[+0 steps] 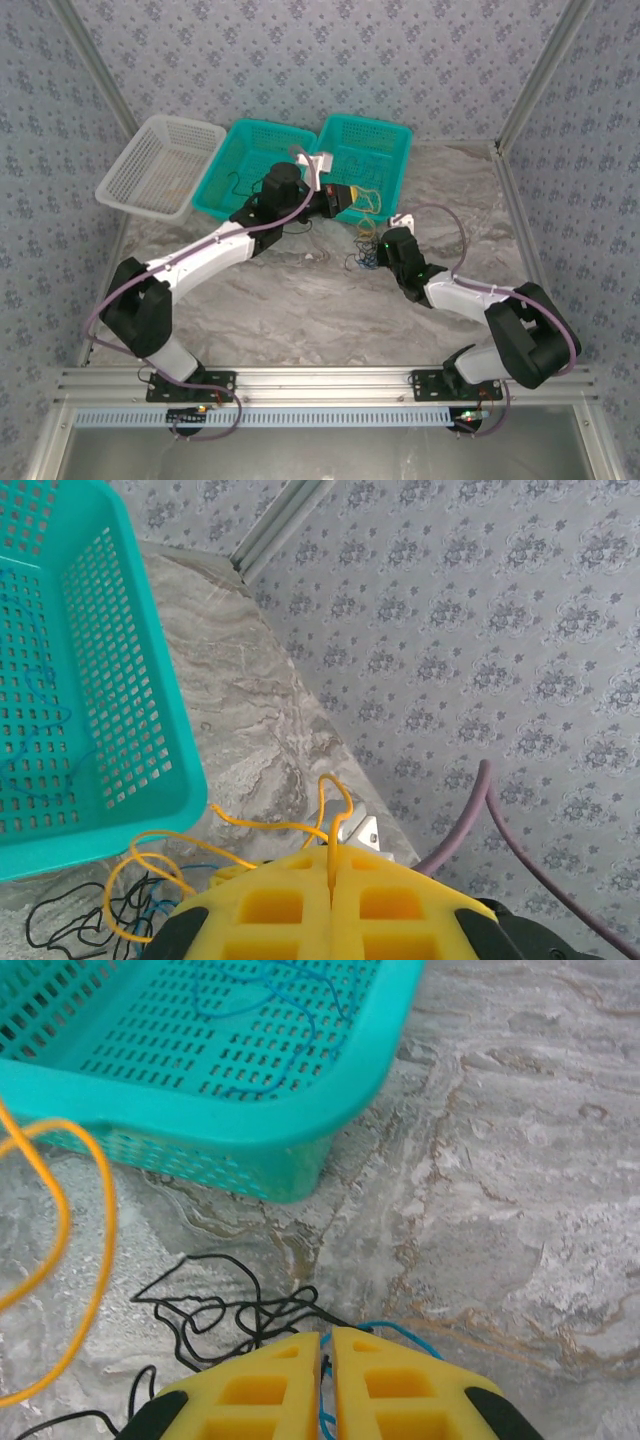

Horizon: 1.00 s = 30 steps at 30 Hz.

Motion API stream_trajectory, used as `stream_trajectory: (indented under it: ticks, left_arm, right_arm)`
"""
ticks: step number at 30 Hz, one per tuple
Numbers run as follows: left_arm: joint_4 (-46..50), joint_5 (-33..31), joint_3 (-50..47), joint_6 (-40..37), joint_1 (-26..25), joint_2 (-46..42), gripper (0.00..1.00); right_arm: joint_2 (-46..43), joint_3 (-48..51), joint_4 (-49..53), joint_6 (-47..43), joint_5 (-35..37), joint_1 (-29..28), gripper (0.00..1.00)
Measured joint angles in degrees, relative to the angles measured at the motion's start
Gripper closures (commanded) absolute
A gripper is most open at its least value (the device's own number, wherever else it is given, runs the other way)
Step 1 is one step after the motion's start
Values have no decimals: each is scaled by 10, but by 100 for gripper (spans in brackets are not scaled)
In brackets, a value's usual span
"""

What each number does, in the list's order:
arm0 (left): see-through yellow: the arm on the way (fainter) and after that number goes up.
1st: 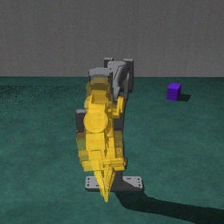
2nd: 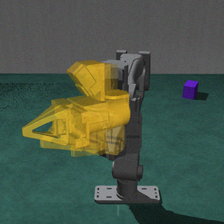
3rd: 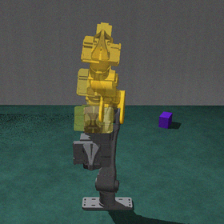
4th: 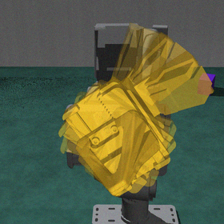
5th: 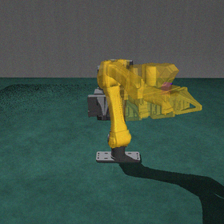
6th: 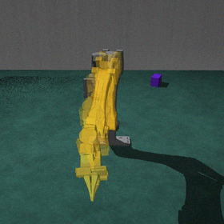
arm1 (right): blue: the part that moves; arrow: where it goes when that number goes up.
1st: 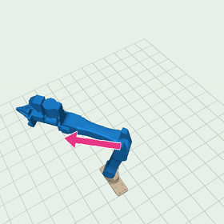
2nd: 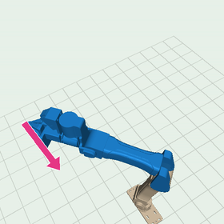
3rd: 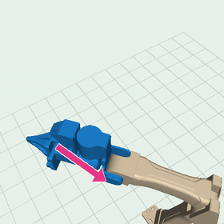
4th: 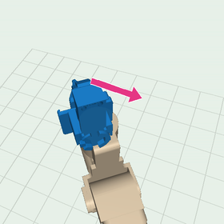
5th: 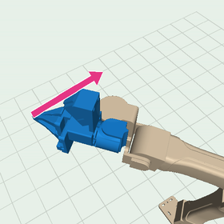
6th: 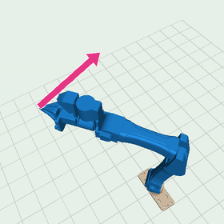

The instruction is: Untangle the cables

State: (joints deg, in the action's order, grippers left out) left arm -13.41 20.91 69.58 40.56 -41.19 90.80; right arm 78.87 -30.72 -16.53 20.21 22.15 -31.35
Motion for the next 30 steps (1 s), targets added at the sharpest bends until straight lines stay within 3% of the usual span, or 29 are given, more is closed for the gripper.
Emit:
stream_trajectory:
  ticks: [15, 21, 28, 30]
  left_arm:
    - [33, -41, -19, -29, 16, -37, 100]
    - [43, -51, -24, -35, 22, -46, 100]
    - [71, -71, -25, -52, 36, -73, 100]
    - [80, -78, -25, -57, 40, -79, 100]
  right_arm:
    - [0, 1, 19, 21, 17, 4, 88]
    - [0, 12, 13, 19, -6, 5, 79]
    - [-37, 13, 18, 34, -37, 6, 40]
    - [-53, 13, 23, 37, -41, 6, 19]
